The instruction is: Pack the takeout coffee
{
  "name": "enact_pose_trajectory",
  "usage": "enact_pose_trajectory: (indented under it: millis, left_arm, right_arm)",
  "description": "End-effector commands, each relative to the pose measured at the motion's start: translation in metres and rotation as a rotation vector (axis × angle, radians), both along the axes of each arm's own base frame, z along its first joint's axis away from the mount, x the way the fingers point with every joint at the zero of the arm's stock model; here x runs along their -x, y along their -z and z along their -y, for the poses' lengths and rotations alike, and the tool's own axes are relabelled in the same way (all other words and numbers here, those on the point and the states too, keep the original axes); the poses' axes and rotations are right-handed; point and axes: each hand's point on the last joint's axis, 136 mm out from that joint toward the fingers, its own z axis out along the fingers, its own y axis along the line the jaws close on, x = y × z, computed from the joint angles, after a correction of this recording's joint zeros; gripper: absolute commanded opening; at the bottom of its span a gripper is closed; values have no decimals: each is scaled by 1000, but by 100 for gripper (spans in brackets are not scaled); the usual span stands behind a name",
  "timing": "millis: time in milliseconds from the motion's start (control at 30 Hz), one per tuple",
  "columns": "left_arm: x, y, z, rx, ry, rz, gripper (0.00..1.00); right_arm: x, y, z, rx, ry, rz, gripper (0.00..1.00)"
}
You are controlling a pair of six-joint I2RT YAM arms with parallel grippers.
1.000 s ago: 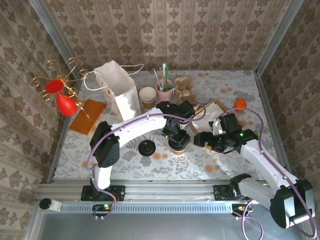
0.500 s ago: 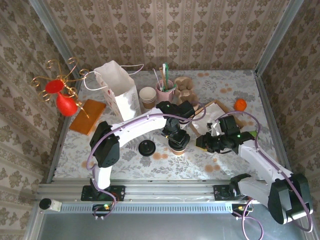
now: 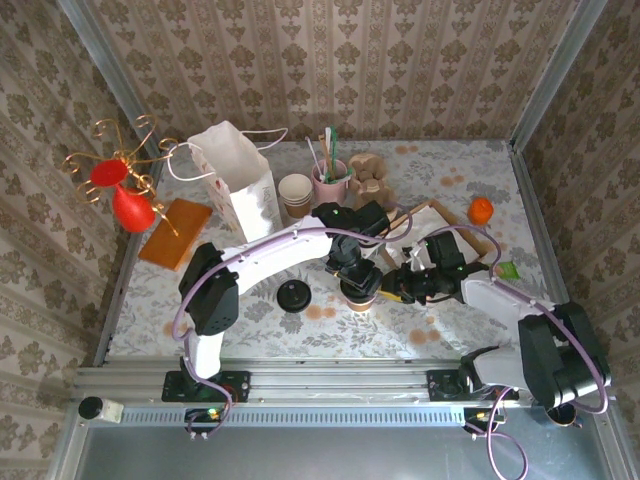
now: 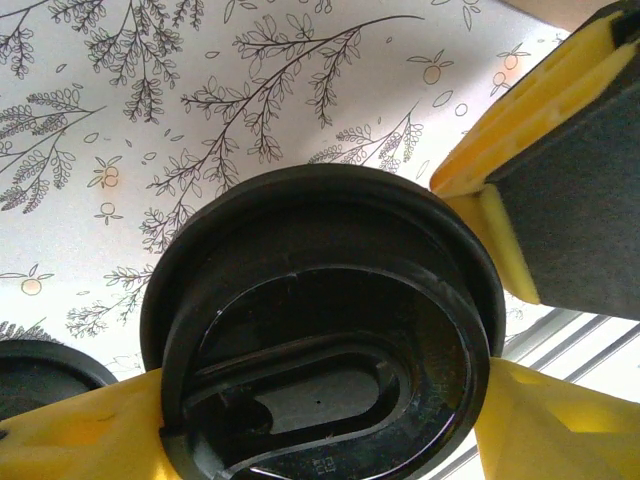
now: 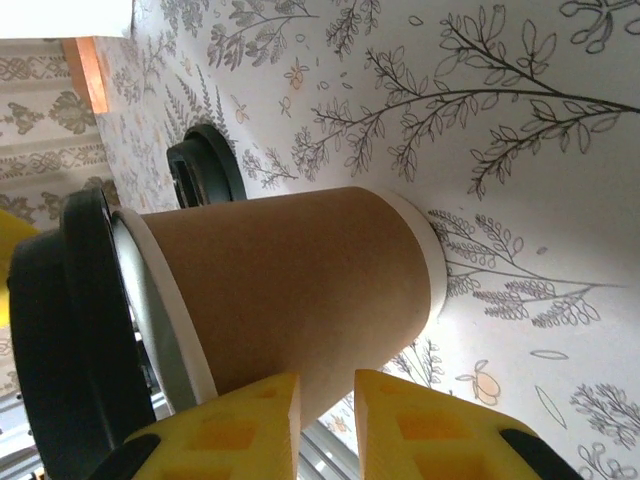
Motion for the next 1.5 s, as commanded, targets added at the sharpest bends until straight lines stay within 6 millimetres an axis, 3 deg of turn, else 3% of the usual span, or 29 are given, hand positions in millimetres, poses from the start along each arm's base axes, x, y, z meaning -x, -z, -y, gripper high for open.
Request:
enact_pose_trajectory:
  millis: [0,500,767,1267,1400,1467]
  left_arm:
    - [18,12,2,11,9,-88,69]
    - [19,25,-7,-63,27,-75,69]
    - [25,40,-3,-134,57,-60,69]
    - [29,84,-17,-223,49,-37,68]
    - [32,81,-6,-110,15,-78,68]
    - [26,79,-14,-152,11,-32,68]
  right_arm:
    - [-3,-2,-7,-34,-9,13,21]
    - [1,10,-2,17,-18,-2,23]
    - [3,11,17,128,2,9,24]
    - [2,-16,27,179,9,83,28]
    - [3,-32,30,192,6,121,29]
    - [3,-39,35,209,16,147,30]
